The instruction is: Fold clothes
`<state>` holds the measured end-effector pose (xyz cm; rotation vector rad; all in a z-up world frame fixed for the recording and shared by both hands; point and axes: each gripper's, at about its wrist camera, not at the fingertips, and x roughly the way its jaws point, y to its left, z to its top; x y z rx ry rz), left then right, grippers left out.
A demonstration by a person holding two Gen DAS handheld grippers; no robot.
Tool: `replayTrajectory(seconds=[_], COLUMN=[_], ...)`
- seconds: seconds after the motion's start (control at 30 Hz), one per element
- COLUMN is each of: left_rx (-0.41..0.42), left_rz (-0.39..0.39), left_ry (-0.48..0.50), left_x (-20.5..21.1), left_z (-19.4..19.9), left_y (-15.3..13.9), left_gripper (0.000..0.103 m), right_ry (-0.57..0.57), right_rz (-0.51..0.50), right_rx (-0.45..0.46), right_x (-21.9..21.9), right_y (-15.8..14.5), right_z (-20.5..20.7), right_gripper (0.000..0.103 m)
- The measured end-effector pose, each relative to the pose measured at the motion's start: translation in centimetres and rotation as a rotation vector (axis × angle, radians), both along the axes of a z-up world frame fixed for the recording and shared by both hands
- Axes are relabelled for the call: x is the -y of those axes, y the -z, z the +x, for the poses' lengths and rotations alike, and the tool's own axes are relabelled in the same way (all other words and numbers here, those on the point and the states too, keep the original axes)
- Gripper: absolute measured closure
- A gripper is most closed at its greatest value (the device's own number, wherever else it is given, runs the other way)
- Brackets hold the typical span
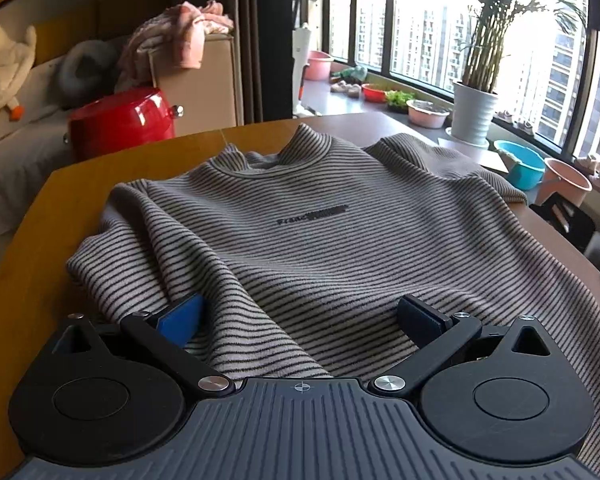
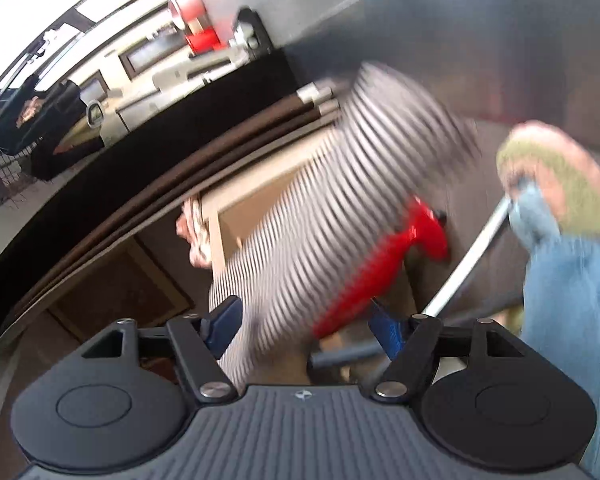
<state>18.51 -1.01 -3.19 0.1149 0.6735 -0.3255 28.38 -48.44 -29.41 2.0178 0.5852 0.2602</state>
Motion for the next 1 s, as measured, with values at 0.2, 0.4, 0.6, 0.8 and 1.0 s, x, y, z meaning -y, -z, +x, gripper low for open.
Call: replayTrajectory(seconds=[0.2,0.4,0.6,0.8,1.0], left_rx=[0.002,0.004,-0.003,-0.053,-0.04], left_rz=[-0.022,-0.106,-0.225,-0.4,-0.383], left_ry=[-0.002,-0.006,-0.006,-0.011,-0.003], left_x=[-0.4,-1.5,-3.2,-7.0,-9.5], left_z=[-0.1,-0.1,-0.2,-1.3,-2.9], left_y=[-0.1,-0.2,-0.4,-2.0,-2.6], left_gripper=[0.0,0.0,0.0,0.0,0.0], right_ry=[0.088,0.152,-0.02,-0.278,-0.418], right_rz=[-0.296,-0.772,-0.973,-1.083,-1.353], right_rx=[0.05,0.283,0.515,0.577,0.513], right_x=[3.4,4.2,-5.7,-18.6,-29.7], right_y=[-6.4,-23.1,-34.7,-37.2,-34.1], right_z=[3.1,2.2,3.5,6.7,7.8], right_gripper=[0.089,0.093,0.093,0.093,0.082])
